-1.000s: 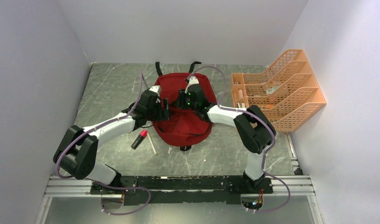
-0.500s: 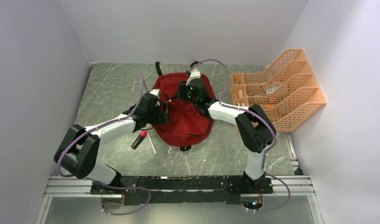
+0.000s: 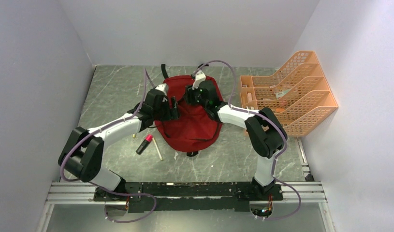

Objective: Pack the student bag
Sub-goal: Adjust the student bag at the center of the board.

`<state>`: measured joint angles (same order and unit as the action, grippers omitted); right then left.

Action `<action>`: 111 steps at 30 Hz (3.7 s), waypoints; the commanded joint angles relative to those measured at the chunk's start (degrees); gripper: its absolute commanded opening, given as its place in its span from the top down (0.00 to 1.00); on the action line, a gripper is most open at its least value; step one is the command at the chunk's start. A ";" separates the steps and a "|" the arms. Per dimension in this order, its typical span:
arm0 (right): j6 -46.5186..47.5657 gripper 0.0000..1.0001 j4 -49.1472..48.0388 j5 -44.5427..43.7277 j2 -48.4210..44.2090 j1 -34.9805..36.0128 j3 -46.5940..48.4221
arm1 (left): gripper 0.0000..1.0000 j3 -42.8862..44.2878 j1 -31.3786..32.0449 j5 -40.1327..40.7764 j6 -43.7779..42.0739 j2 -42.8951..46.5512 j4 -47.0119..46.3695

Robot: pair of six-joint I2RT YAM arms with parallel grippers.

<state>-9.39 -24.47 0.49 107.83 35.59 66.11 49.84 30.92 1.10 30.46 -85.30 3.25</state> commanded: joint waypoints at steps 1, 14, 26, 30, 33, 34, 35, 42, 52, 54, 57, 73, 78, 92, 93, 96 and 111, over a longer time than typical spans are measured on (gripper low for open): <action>6.87 0.54 4.06 5.56 -0.79 -2.19 2.89 | 0.22 4.63 -0.98 0.25 2.12 -3.93 -0.79; 3.07 0.54 4.75 16.34 0.45 -5.76 3.60 | 0.21 8.47 -0.91 2.09 3.87 -9.08 -5.15; 18.39 0.47 10.73 19.48 -6.82 -5.97 1.25 | 0.21 7.97 -0.77 5.50 2.68 -15.19 -3.33; 30.38 0.43 8.61 16.04 -8.02 -5.96 -1.44 | 0.21 7.88 -0.78 4.83 2.43 -15.19 -3.51; 43.47 0.41 4.72 19.44 -8.12 -5.93 -4.77 | 0.21 8.32 -0.82 4.16 2.35 -15.87 -3.42; 46.97 0.39 4.51 21.28 -7.83 -5.97 -5.17 | 0.21 8.46 -0.80 3.95 2.39 -16.06 -3.44; 49.54 0.37 5.14 22.96 -7.15 -6.02 -4.94 | 0.21 8.57 -0.77 3.77 2.49 -16.19 -3.44; 60.45 0.35 11.75 25.21 -1.58 -6.04 1.47 | 0.21 8.85 -0.77 3.39 2.16 -16.05 -3.59; 70.36 0.39 -0.95 18.03 2.07 -4.24 -1.35 | 0.21 8.54 -0.89 2.43 2.67 -15.74 -4.09; 70.84 0.41 -1.65 18.24 2.77 -3.77 -0.53 | 0.21 8.44 -0.88 2.24 2.84 -15.65 -4.14; 72.10 0.44 1.87 18.60 4.61 -3.14 2.41 | 0.22 8.60 -0.90 1.82 2.81 -15.47 -4.05; 64.55 1.00 4.07 18.91 4.60 -1.73 6.76 | 0.21 6.74 -1.83 1.01 2.98 -11.23 -3.51; 55.09 1.00 2.14 3.22 4.72 -2.04 10.06 | 0.17 5.64 -1.97 0.57 1.26 -7.40 -3.33; 48.83 1.00 13.85 -23.22 2.67 -3.79 18.90 | 0.17 12.33 -2.09 -3.79 -2.03 -8.56 -1.32; 47.62 1.00 15.57 -24.80 2.72 -3.86 19.95 | 0.17 13.02 -2.18 -3.97 -2.25 -8.78 -1.05; 42.89 1.00 21.78 -28.71 3.18 -3.95 23.50 | 0.18 14.35 -2.18 -4.18 -2.76 -9.12 -0.25; 18.68 1.00 43.93 -23.39 -1.12 -0.09 27.20 | 0.17 9.11 -6.13 1.33 -3.21 -0.21 7.26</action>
<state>17.37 15.79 -24.67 111.33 33.87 92.68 61.14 26.96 -1.06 27.77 -91.07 6.24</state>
